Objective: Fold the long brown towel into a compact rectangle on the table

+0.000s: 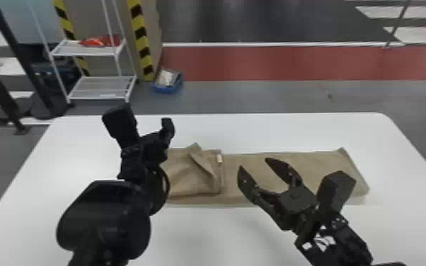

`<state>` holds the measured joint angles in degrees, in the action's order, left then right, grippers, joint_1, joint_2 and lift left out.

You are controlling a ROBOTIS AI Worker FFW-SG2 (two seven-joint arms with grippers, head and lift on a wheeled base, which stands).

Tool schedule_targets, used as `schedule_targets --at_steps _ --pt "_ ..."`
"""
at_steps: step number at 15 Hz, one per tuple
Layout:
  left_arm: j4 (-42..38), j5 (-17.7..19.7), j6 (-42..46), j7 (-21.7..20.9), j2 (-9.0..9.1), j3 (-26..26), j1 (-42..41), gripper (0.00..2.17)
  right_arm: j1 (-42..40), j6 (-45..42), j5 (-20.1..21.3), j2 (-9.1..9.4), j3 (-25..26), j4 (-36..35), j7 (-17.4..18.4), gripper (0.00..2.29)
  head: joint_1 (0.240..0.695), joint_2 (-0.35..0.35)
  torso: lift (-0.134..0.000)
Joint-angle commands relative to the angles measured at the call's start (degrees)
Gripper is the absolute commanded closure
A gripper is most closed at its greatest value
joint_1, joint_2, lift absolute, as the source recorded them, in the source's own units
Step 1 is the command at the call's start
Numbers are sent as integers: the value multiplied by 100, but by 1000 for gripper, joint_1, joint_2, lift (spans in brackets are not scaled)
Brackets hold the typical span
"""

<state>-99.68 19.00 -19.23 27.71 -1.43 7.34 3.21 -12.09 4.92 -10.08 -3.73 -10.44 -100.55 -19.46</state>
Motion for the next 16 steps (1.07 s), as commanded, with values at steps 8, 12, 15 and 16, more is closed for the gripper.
schedule_targets --at_steps 8,12,15,16 --pt "-1018 -1267 2313 -846 -595 -972 -1885 255 1473 753 1052 378 -1347 1196 953 289 695 350 -120" --pt "-1027 -1285 2489 -1356 -595 -840 -1973 208 1640 1579 1246 378 -1356 1275 1243 387 695 350 -120" --pt "-1027 -1276 2489 -1751 -639 -761 -1920 208 1631 1737 1272 378 -1189 1301 1322 427 695 330 -120" --pt "-1027 -1258 2489 -1760 -710 -743 -1912 208 1631 1755 1272 378 -1162 1310 1322 478 695 319 -120"
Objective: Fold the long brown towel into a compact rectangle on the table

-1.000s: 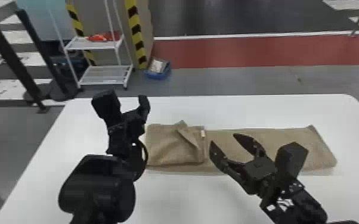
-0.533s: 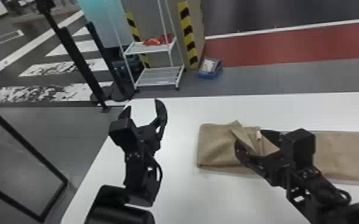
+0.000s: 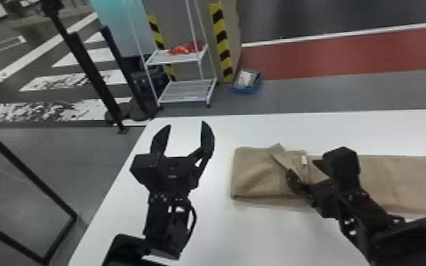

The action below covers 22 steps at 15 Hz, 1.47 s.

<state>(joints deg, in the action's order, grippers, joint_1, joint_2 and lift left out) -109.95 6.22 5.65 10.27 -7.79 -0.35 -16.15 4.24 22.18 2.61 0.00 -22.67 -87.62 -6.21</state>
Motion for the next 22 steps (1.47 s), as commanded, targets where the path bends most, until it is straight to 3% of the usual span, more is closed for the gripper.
schedule_targets --at_steps 1,4,8,10,12,14,20,22 --pt "0 28 1 -42 -153 43 25 208 -2 28 2 5 61 8 -3 522 695 307 -120" --pt "0 107 -17 -157 -214 52 60 208 7 204 2 5 70 8 -3 745 695 289 -120" --pt "35 107 -17 -174 -214 52 60 208 33 344 11 5 43 -9 -3 768 695 285 -120" --pt "70 107 -34 -174 -214 61 86 208 -2 327 -33 5 70 -97 -3 761 695 285 -120" --pt "96 99 -52 -174 -214 105 121 208 24 327 -129 5 105 -141 -3 394 695 284 -120" --pt "167 55 -69 -174 -214 184 156 208 253 432 -340 5 175 -80 -3 394 695 280 -120" --pt "466 37 -87 -288 -267 413 411 208 314 696 -463 5 316 -9 76 410 695 237 -120" --pt "562 46 -87 -288 -337 492 517 208 349 766 -534 5 316 61 76 505 695 230 -120"
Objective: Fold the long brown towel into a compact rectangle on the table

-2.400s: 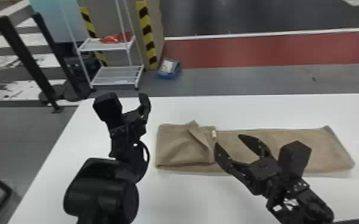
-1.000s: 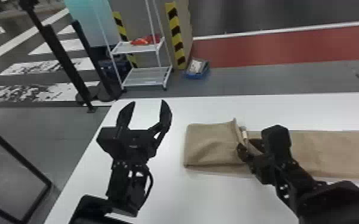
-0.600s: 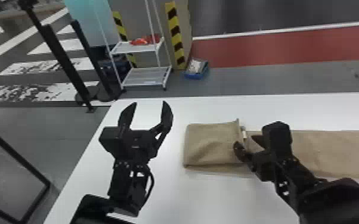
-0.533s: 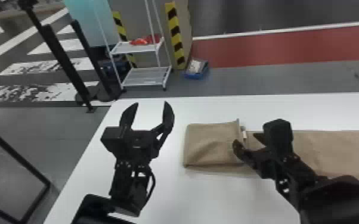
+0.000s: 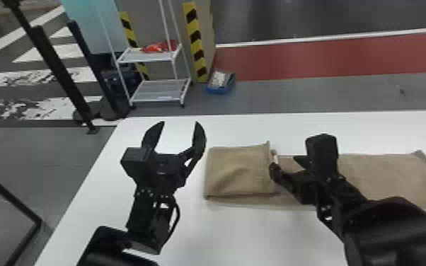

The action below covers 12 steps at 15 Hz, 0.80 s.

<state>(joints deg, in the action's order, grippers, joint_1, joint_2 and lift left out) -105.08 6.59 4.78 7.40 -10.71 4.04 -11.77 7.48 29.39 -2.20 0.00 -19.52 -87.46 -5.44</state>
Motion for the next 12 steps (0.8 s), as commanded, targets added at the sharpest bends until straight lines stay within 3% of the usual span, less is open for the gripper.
schedule_targets --at_steps 1,7,12 --pt "137 17 0 -1 -54 62 105 208 95 81 -141 5 10 124 -9 505 695 227 -120" --pt "287 53 18 -36 -63 71 219 208 183 63 -290 5 -43 264 -106 505 695 224 -120" --pt "322 53 18 -45 -63 115 228 211 51 81 -439 5 -113 -87 -106 505 695 238 -120"
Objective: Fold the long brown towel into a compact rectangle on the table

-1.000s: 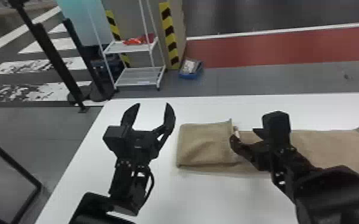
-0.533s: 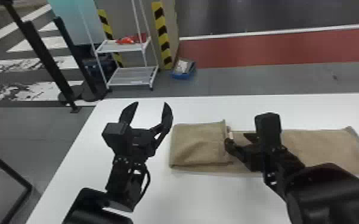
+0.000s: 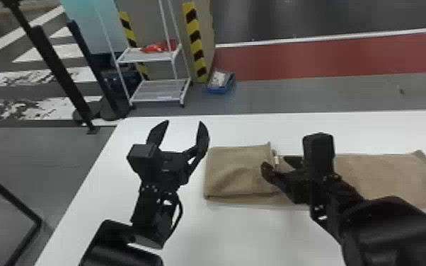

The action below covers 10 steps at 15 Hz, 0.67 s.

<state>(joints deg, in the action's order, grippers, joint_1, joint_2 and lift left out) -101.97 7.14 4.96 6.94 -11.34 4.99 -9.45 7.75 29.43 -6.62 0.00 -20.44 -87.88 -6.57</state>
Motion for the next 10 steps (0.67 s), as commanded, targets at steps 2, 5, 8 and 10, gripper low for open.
schedule_targets --at_steps 2,5,8,10 --pt "11 -2 0 1 0 20 5 211 139 76 29 5 -39 174 77 505 695 242 -120" --pt "81 25 0 -87 0 20 75 211 288 24 -6 5 -30 587 77 505 695 236 -120" --pt "213 183 0 -149 0 20 180 211 297 -29 3 5 -39 614 -11 508 695 228 -120" --pt "213 192 0 -157 -9 20 180 211 315 -29 3 5 -92 605 -11 616 695 229 -120"
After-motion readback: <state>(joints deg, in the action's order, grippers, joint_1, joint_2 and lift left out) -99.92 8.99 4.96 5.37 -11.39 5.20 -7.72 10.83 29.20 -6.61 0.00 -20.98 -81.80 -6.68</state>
